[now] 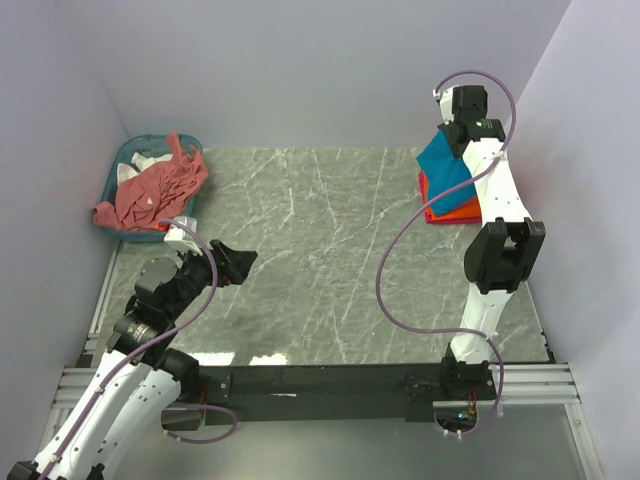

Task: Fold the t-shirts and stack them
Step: Neatly place the folded tshirt to the corner

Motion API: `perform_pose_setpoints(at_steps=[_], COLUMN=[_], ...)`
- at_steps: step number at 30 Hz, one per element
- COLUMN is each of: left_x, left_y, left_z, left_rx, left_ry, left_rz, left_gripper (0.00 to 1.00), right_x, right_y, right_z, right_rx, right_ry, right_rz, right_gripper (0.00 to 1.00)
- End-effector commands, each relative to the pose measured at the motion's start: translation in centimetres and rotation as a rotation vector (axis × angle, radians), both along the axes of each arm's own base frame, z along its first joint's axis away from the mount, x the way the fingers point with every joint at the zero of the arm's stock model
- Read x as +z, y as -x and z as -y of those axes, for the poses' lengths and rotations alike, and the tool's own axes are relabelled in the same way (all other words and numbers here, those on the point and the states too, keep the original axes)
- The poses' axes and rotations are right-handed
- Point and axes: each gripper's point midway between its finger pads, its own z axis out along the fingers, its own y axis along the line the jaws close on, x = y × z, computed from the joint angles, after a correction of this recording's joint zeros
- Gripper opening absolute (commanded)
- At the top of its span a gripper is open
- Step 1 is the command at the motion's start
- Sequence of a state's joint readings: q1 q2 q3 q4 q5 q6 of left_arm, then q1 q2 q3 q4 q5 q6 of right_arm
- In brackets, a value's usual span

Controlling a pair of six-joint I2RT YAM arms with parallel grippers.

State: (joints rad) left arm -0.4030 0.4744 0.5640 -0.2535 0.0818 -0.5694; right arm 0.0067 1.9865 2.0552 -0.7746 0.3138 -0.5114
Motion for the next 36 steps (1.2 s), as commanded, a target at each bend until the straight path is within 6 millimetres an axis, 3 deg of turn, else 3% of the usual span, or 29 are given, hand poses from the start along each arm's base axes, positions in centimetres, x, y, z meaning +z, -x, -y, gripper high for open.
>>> perform_pose_setpoints(at_steps=[1,9,17,25,36], left_x=[0.8,0.8,0.8,0.9,0.7], left_y=[-0.1,0.0,-0.1,0.0,-0.1], left_z=[0.0,0.0,0.0,0.0,0.0], left_rx=[-0.001,-0.003,-0.001,-0.002,0.001], left_ry=[0.010,0.012,0.010,0.012,0.007], left_rz=[0.034,0.033,0.036,0.038,0.032], left_gripper=[0.88,0.88,0.88,0.88,0.88], right_x=[4.4,7.3,8.5,6.5,2.0], right_y=[0.3,1.2,1.7,0.9,-0.8], right_z=[-0.7,-3.2,-5.3,-4.8,-0.2], right_rx=[0.007,0.055,0.084,0.068,-0.012], right_ry=[-0.027,-0.046,-0.043,-0.020,0.001], right_rz=[0.110,0.155,0.178,0.152,0.071], right_gripper=[0.00,0.00,0.00,0.00,0.00])
